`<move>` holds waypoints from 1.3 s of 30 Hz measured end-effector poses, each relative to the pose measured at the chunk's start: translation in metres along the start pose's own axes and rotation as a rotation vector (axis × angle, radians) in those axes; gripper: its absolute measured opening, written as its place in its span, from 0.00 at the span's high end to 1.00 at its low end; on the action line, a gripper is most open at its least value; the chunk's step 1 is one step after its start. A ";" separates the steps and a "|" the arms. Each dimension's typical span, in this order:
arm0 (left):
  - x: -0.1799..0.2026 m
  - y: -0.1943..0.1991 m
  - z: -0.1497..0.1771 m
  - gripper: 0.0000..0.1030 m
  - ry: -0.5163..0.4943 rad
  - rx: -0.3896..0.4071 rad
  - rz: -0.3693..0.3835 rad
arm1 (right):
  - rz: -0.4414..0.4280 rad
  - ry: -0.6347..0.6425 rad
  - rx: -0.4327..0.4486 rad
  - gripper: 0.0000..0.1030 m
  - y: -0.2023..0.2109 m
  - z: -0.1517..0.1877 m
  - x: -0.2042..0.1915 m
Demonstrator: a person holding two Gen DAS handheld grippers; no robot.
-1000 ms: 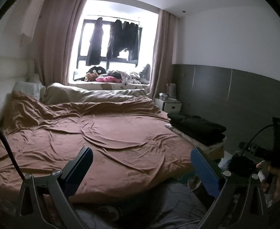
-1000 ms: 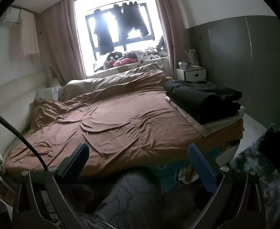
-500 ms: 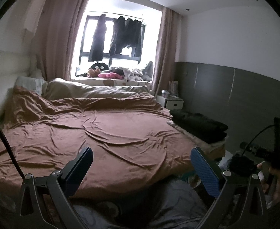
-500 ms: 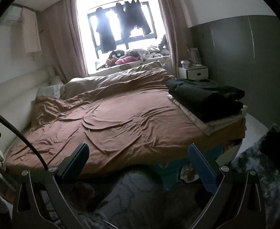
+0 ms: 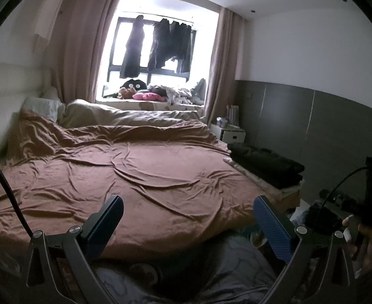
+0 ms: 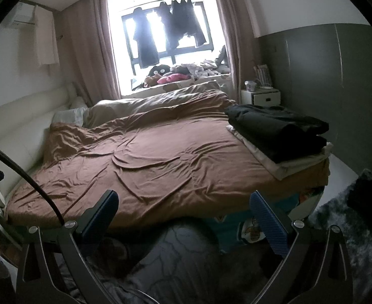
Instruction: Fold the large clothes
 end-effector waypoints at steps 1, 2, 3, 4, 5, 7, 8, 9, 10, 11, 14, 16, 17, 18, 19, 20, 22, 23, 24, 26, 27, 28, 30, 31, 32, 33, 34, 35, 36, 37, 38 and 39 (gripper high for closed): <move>0.000 0.000 0.000 0.00 0.000 -0.001 -0.001 | 0.000 0.000 0.000 0.00 0.000 0.000 0.000; 0.000 0.000 0.000 0.00 0.000 0.000 -0.001 | -0.001 0.000 0.000 0.00 0.000 0.000 0.000; 0.000 0.000 0.000 0.00 0.000 0.000 -0.002 | -0.002 -0.001 0.000 0.00 0.000 0.000 0.000; 0.000 0.000 0.000 0.00 0.000 -0.001 -0.002 | -0.002 -0.001 -0.001 0.00 0.000 0.000 0.000; 0.000 0.000 0.000 0.00 0.000 0.000 -0.002 | -0.002 -0.002 -0.003 0.00 0.000 0.000 0.000; 0.000 0.000 0.000 0.00 -0.001 -0.001 0.001 | -0.001 -0.004 -0.003 0.00 0.001 0.000 -0.001; 0.000 0.000 0.000 0.00 -0.002 -0.002 0.001 | -0.001 -0.003 -0.002 0.00 0.001 0.000 -0.001; 0.001 0.000 0.000 0.00 -0.002 -0.001 0.000 | -0.002 -0.003 -0.002 0.00 0.001 0.000 -0.001; 0.001 0.000 0.000 0.00 -0.004 -0.001 0.000 | -0.002 -0.002 0.000 0.00 0.001 0.000 -0.001; 0.000 0.000 0.001 0.00 -0.005 -0.002 0.000 | -0.001 -0.001 0.001 0.00 0.001 0.000 -0.002; 0.001 0.000 0.001 0.00 -0.004 0.000 0.003 | 0.000 0.000 0.002 0.00 0.002 0.000 -0.003; 0.001 0.000 0.001 0.00 -0.004 -0.002 -0.001 | -0.001 -0.002 0.002 0.00 0.002 0.000 -0.002; 0.001 0.000 0.001 0.00 -0.004 -0.001 0.000 | -0.002 -0.001 0.002 0.00 0.002 0.000 -0.002; 0.001 0.000 0.001 0.00 -0.004 -0.001 0.000 | -0.002 -0.002 0.002 0.00 0.002 0.000 -0.003; 0.001 0.000 0.001 0.00 -0.003 -0.001 0.000 | -0.002 -0.001 0.002 0.00 0.001 0.000 -0.002; 0.001 0.000 0.001 0.00 -0.004 -0.001 0.001 | -0.003 -0.002 0.001 0.00 0.001 0.000 -0.002; 0.001 -0.001 0.001 0.00 -0.004 -0.001 0.000 | -0.004 -0.004 0.001 0.00 0.001 0.001 -0.003; 0.001 -0.001 0.001 0.00 -0.003 -0.001 0.001 | -0.004 -0.004 0.000 0.00 0.001 0.001 -0.004; 0.002 -0.001 0.001 0.00 -0.003 -0.001 0.002 | -0.003 -0.003 0.001 0.00 0.001 0.001 -0.003; 0.002 -0.001 0.002 0.00 -0.001 -0.003 0.003 | -0.003 -0.005 -0.001 0.00 0.001 0.001 -0.004; 0.002 -0.001 0.003 0.00 0.000 -0.005 0.005 | -0.004 -0.005 -0.001 0.00 0.001 0.001 -0.005; 0.002 -0.002 0.003 0.00 -0.001 -0.006 0.006 | -0.004 -0.006 -0.001 0.00 0.001 0.001 -0.004; 0.003 -0.003 0.005 0.00 -0.003 -0.009 0.011 | -0.003 -0.005 -0.001 0.00 0.001 0.001 -0.004; 0.004 -0.003 0.005 0.00 -0.004 -0.010 0.012 | -0.003 -0.004 -0.001 0.00 0.001 0.001 -0.003; 0.004 -0.004 0.005 0.00 -0.005 -0.010 0.013 | -0.003 -0.004 -0.002 0.00 0.001 0.001 -0.003; 0.004 -0.004 0.005 0.00 -0.005 -0.011 0.011 | -0.002 -0.003 -0.002 0.00 0.001 0.001 -0.004; 0.004 -0.004 0.005 0.00 -0.006 -0.013 0.012 | -0.001 -0.005 -0.002 0.00 0.001 0.001 -0.004; 0.005 -0.004 0.006 0.00 -0.009 -0.016 0.011 | -0.003 -0.006 -0.002 0.00 0.001 0.001 -0.004; 0.006 -0.004 0.006 0.00 -0.012 -0.017 0.010 | -0.003 -0.006 -0.002 0.00 0.001 0.001 -0.004; 0.006 -0.004 0.007 0.00 -0.014 -0.017 0.009 | -0.003 -0.006 -0.002 0.00 0.001 0.001 -0.004; 0.006 -0.003 0.007 0.00 -0.016 -0.017 0.010 | -0.003 -0.006 -0.002 0.00 0.001 0.001 -0.004; 0.005 -0.003 0.006 0.00 -0.017 -0.017 0.010 | -0.003 -0.005 -0.001 0.00 0.001 0.001 -0.004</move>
Point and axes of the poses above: each gripper's, at about its wrist camera, not at the fingertips, and y roughly against the way its jaws point, x to its right, z to its underside, the point moved 7 cm from there along -y, roughly the way its jaws point, and after that the axes turned 14 degrees about -x, right-handed, at the moved point
